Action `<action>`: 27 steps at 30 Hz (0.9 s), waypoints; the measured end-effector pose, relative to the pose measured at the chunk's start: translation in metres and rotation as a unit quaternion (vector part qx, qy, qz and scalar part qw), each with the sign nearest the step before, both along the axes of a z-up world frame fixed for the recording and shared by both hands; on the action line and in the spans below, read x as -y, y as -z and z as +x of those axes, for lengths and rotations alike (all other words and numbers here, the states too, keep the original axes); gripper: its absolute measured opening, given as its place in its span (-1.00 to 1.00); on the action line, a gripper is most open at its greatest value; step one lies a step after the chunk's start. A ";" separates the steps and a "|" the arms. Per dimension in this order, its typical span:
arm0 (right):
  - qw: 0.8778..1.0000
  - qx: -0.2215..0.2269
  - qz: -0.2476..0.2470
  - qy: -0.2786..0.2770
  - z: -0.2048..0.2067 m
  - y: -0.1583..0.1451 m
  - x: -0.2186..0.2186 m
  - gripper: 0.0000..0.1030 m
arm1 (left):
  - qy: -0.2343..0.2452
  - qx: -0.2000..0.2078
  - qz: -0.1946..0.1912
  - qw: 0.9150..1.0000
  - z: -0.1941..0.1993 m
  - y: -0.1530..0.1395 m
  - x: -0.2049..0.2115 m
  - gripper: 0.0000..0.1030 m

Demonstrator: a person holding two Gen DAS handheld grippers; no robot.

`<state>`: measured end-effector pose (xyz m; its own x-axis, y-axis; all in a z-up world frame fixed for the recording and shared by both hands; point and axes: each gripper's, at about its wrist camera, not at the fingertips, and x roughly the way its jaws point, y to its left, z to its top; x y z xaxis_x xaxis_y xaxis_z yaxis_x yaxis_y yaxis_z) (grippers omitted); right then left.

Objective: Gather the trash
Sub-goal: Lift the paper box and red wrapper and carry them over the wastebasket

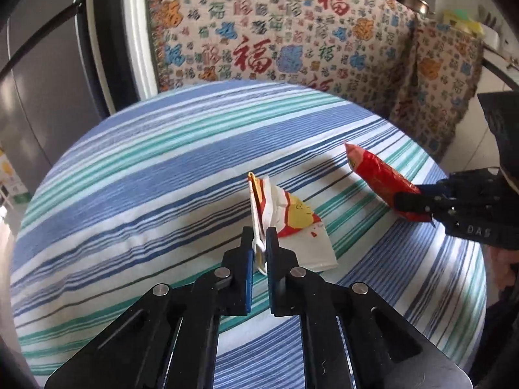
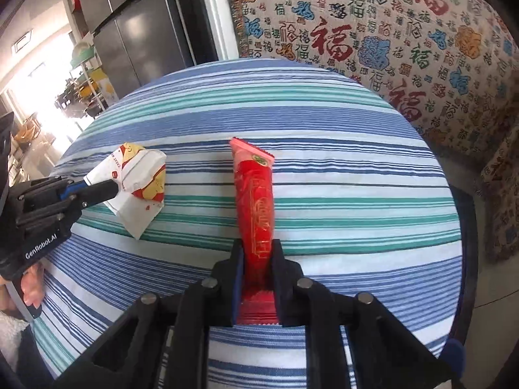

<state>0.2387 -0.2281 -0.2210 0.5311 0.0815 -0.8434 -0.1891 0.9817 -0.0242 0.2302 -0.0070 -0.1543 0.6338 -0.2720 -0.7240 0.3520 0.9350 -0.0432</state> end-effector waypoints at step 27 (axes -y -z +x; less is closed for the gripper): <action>0.954 0.042 -0.017 0.297 -0.233 -0.083 0.286 -0.75 | 0.248 0.013 -0.090 0.965 -0.110 -0.067 0.285 -0.91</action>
<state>0.0055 -0.5139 -0.1375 0.5404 -0.2812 -0.7930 0.4051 0.9130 -0.0478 0.1203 -0.2921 -0.0870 0.4105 -0.6659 -0.6229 0.7570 0.6297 -0.1743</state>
